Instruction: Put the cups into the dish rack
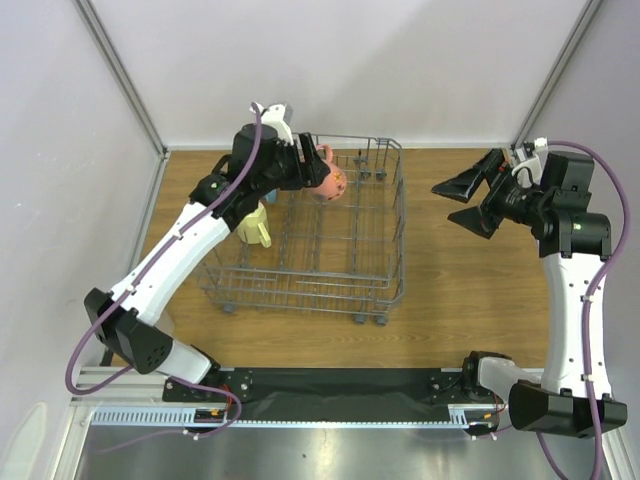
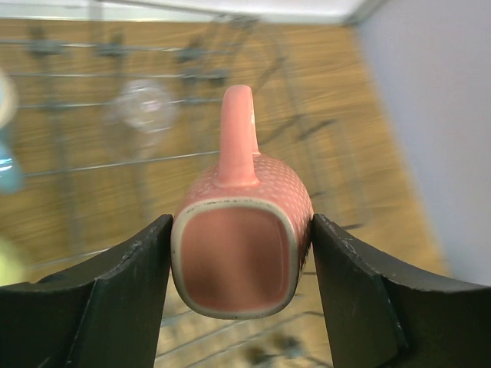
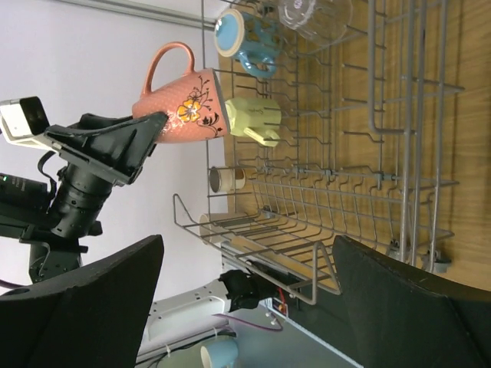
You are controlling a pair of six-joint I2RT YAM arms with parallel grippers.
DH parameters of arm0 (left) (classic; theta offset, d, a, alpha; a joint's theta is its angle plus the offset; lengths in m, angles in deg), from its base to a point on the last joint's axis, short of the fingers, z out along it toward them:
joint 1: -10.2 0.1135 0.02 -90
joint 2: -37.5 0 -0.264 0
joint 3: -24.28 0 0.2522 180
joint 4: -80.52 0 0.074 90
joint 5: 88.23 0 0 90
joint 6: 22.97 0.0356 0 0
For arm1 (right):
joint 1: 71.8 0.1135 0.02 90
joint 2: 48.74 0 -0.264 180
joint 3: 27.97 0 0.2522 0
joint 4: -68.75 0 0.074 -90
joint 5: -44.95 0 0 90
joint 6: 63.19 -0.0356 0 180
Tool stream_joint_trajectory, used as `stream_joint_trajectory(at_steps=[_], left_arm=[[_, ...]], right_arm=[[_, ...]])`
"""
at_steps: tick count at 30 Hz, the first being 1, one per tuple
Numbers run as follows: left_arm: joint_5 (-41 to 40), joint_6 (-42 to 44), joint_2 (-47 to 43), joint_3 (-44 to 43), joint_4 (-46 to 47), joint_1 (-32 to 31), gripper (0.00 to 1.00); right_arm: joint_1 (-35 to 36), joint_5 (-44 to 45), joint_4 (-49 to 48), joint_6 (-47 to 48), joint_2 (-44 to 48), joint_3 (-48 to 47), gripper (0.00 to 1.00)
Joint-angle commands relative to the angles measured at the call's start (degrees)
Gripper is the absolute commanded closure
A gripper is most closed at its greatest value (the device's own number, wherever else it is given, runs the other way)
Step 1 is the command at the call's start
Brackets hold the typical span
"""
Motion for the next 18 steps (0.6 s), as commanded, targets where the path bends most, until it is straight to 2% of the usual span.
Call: stream_joint_trajectory(at_steps=[1,6,11,18], left_arm=[[-8.7,8.9,0.8,-3.8,-0.7,-0.3,1.0],[-13.6,12.1,5.4,-4.9,-2.3,-0.3,1.0],[-12.7,11.3,9.6,-5.3,-3.1,0.4,1.0],[-10.1,7.4,13.9,-6.1,-3.6,1.5,1.0]], right_arm=[[-0.4,0.4,2.5,2.8,-0.7,-2.7,0.0],[-0.5,0.6,3.5,4.9,-4.0,-5.5,0.0],[-1.4,1.1,7.3,8.7,-7.2,-10.9,0.0],[-5.2,-1.2,9.3,11.6,-9.1,-12.2,0.0]])
